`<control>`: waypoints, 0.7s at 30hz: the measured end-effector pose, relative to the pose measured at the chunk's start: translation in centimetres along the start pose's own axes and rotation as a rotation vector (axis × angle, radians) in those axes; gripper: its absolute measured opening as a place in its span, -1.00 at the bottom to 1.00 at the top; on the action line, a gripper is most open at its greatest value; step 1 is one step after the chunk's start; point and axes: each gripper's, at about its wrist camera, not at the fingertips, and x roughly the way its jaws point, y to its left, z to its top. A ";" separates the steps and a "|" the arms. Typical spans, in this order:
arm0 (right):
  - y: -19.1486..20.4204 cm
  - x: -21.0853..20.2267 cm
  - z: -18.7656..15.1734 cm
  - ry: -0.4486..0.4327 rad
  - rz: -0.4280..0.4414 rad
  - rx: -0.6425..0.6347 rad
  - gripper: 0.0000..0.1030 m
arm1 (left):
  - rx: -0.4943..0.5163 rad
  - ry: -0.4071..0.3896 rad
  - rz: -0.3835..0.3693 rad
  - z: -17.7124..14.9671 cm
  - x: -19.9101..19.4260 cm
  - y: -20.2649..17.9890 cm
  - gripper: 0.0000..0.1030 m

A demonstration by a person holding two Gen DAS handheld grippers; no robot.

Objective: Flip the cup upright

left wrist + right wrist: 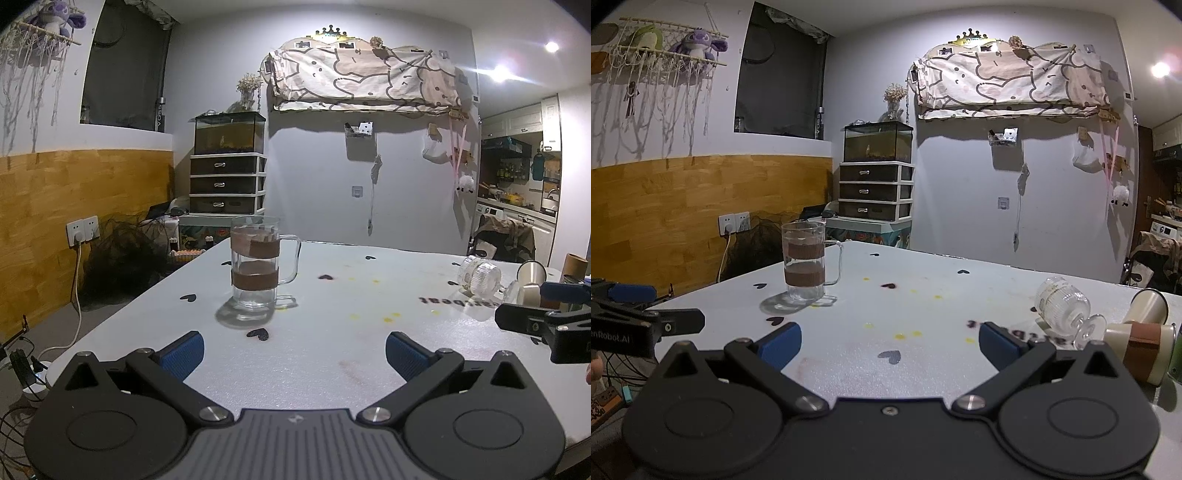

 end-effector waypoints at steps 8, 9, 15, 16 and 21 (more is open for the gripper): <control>0.0 0.0 0.0 0.002 0.003 0.001 1.00 | 0.000 0.000 0.000 0.0 0.0 0.0 1.00; 0.0 0.0 0.0 0.003 0.004 0.001 1.00 | 0.000 0.000 -0.001 0.0 0.0 0.0 1.00; 0.0 0.0 0.0 0.004 0.005 0.001 1.00 | 0.001 -0.002 0.000 0.0 0.0 0.0 1.00; 0.0 0.0 0.0 0.004 0.005 0.001 1.00 | 0.001 -0.002 0.000 0.0 0.0 -0.1 1.00; 0.0 0.0 0.0 0.004 0.005 0.002 1.00 | 0.001 -0.002 0.001 0.0 0.0 -0.1 1.00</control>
